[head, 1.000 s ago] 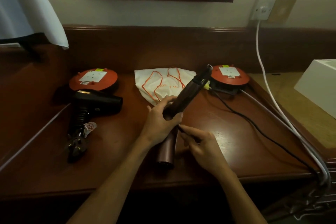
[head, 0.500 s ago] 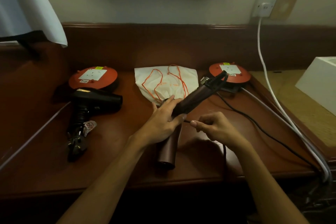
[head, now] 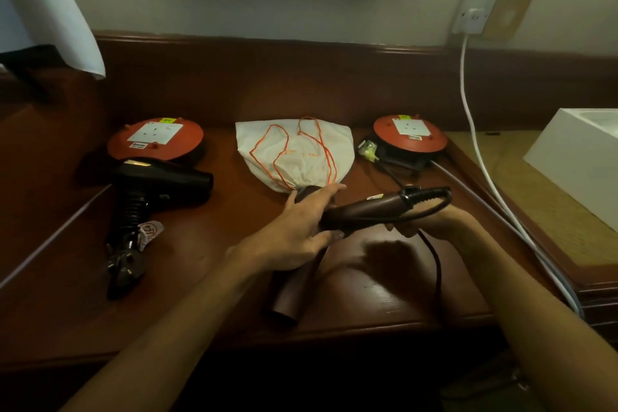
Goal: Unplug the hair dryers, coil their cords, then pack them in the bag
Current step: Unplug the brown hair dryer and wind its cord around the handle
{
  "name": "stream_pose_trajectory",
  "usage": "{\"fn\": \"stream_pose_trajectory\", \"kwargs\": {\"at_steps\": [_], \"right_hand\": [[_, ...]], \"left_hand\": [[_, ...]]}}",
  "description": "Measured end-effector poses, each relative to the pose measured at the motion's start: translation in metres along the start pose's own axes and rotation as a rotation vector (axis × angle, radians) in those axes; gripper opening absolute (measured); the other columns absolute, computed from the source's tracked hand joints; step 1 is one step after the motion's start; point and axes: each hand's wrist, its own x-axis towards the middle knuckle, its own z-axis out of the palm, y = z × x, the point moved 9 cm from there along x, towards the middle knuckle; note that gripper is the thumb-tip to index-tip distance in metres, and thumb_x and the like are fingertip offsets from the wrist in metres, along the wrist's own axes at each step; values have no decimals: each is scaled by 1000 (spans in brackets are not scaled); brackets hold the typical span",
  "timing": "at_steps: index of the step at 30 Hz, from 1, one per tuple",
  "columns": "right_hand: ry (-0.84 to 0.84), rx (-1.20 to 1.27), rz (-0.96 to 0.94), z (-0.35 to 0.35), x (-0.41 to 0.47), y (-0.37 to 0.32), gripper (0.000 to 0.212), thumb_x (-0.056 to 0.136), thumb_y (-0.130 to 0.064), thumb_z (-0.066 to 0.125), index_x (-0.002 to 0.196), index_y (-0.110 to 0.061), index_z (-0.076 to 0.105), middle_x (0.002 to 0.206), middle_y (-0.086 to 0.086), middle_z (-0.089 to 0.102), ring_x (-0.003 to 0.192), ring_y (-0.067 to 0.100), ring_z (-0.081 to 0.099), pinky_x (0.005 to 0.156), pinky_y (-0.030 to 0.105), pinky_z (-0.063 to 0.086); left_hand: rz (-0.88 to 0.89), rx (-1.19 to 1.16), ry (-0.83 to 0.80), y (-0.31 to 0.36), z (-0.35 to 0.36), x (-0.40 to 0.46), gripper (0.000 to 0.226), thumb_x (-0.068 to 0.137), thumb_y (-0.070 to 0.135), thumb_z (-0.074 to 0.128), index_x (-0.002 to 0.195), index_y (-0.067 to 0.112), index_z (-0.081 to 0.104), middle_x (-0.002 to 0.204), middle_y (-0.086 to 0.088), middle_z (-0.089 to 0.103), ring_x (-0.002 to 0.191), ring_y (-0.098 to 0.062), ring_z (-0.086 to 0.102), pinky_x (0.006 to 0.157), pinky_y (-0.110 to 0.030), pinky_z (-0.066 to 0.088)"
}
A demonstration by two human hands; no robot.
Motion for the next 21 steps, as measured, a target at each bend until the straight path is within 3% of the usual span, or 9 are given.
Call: {"fn": "stream_pose_trajectory", "kwargs": {"at_steps": [2, 4, 7, 9, 11, 14, 16, 18, 21], "right_hand": [[-129, 105, 51, 3, -1, 9, 14, 95, -3, 63, 82, 0, 58, 71, 8, 54, 58, 15, 47, 55, 25, 44], [-317, 267, 87, 15, -11, 17, 11, 90, -6, 66, 90, 2, 59, 74, 11, 50, 62, 17, 48, 58, 27, 47], [-309, 187, 127, 9, -16, 33, 25, 88, -9, 71, 97, 11, 62, 71, 15, 51, 58, 19, 49, 56, 28, 47], [-192, 59, 87, -4, -9, 32, 28, 89, -9, 70, 102, 14, 63, 77, 23, 57, 62, 29, 54, 55, 31, 51], [-82, -35, 6, -16, -4, 16, 13, 89, -4, 69, 99, 4, 71, 88, 30, 65, 71, 43, 62, 63, 41, 57], [46, -159, -33, -30, -4, -4, 21, 76, -31, 77, 90, -15, 79, 97, 19, 73, 91, 40, 69, 81, 47, 57], [81, -174, -41, -33, -6, -14, 25, 74, -35, 78, 89, -16, 79, 92, 19, 71, 82, 35, 66, 71, 38, 53], [56, -151, -42, -31, -7, -24, 22, 78, -28, 80, 90, -10, 77, 82, 22, 62, 64, 31, 53, 54, 31, 42], [-63, -165, -26, -27, -14, -45, 17, 88, -21, 74, 94, -5, 75, 79, 18, 54, 53, 20, 41, 46, 27, 31]], "left_hand": [[-1, -9, -2, 0, -2, 0, 70, 100, 23, 65, 158, 28, 24, 138, 8, 54, 120, 12, 31, 124, -57, 19], [-30, -60, 62, -10, -11, -1, 55, 100, 29, 65, 148, 31, 37, 132, 10, 55, 121, -3, 46, 115, -54, 36], [-44, -107, 72, -15, -15, -3, 38, 98, 35, 67, 130, 36, 48, 130, 5, 59, 121, -16, 55, 103, -50, 50], [-1, -72, 46, -7, -11, -2, 37, 96, 33, 71, 128, 32, 54, 131, 7, 59, 130, -10, 47, 112, -49, 42], [65, -22, 17, 5, -4, -1, 41, 95, 27, 73, 133, 26, 58, 138, 5, 56, 134, 9, 28, 123, -48, 24], [83, 44, -29, 16, 4, -2, 49, 95, 23, 72, 141, 22, 56, 155, 0, 45, 117, 26, 10, 124, -46, 6], [75, 98, -38, 19, 7, 1, 49, 95, 25, 71, 142, 21, 55, 158, -1, 42, 131, 19, 11, 126, -50, -1], [71, 213, -91, 24, 15, 7, 46, 95, 26, 70, 138, 17, 54, 153, -3, 46, 151, -6, 21, 127, -56, -4], [11, 314, -143, 27, 25, 17, 45, 96, 26, 68, 134, 14, 47, 133, -2, 53, 136, -24, 44, 126, -58, -3]]}}
